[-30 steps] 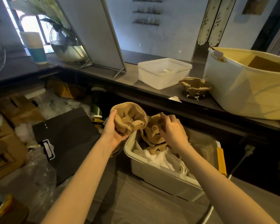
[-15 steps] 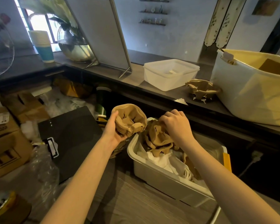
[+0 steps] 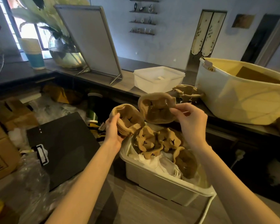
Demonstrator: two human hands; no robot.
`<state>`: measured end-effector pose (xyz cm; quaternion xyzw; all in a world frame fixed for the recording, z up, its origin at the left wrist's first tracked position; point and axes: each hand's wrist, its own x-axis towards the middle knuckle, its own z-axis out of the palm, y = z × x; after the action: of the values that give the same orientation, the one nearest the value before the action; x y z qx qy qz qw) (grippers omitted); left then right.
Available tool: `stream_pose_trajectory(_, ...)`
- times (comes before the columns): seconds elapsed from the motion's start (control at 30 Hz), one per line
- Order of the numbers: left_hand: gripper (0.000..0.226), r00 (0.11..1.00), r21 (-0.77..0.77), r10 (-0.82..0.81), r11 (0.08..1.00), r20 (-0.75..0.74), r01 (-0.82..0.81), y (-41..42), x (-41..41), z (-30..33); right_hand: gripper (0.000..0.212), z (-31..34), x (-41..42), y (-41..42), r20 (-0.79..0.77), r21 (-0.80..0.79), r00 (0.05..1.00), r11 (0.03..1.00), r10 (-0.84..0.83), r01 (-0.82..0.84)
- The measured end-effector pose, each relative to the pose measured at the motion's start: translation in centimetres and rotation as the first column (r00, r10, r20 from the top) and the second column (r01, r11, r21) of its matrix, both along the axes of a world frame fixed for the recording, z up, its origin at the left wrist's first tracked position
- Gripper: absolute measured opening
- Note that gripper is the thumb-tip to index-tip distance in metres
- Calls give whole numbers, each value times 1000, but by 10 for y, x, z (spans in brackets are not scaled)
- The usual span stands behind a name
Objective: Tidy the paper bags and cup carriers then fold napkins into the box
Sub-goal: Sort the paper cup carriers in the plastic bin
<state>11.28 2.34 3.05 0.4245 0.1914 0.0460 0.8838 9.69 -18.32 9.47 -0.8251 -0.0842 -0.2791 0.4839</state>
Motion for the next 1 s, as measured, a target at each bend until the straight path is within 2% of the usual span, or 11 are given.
stream_pose_trajectory(0.07,47,998,15,-15,1000,57,14,-8,-3,2,16,0,-5,2,-73,243,993,967,97,-77)
stream_pose_trajectory(0.17,48,990,32,-32,999,134,28,-19,-8,6,14,1,-7,10,-245,596,934,801,260,-66)
stream_pose_trajectory(0.3,49,978,21,-25,1000,207,21,-27,-11,10,15,1,-10,22,-346,821,797,572,496,0)
stream_pose_trajectory(0.37,48,970,50,-39,998,241,28,-30,-12,11,15,-1,-12,28,-362,855,749,518,554,30)
stream_pose_trajectory(0.53,50,958,59,-44,998,283,28,-34,-10,12,16,-14,-6,41,-478,744,724,668,497,33)
stream_pose_trajectory(0.63,63,960,49,-67,997,272,56,-34,-10,9,15,-21,-5,44,-526,660,717,751,458,4)
stream_pose_trajectory(0.7,56,962,86,-74,995,264,53,-33,-11,9,17,-23,-3,44,-546,579,721,814,426,-42)
stream_pose_trajectory(0.8,50,972,131,-75,990,224,46,-30,-8,8,23,-29,3,39,-539,288,799,950,266,-122)
stream_pose_trajectory(0.87,51,982,141,-60,989,180,34,-26,-6,7,29,-34,9,34,-524,138,834,983,175,-120)
stream_pose_trajectory(0.93,52,989,110,-37,994,142,22,-21,-4,5,31,-43,16,25,-589,135,795,988,146,-81)
stream_pose_trajectory(1.0,51,992,72,-30,997,121,21,-15,-3,3,26,-52,19,16,-705,209,685,977,184,-47)
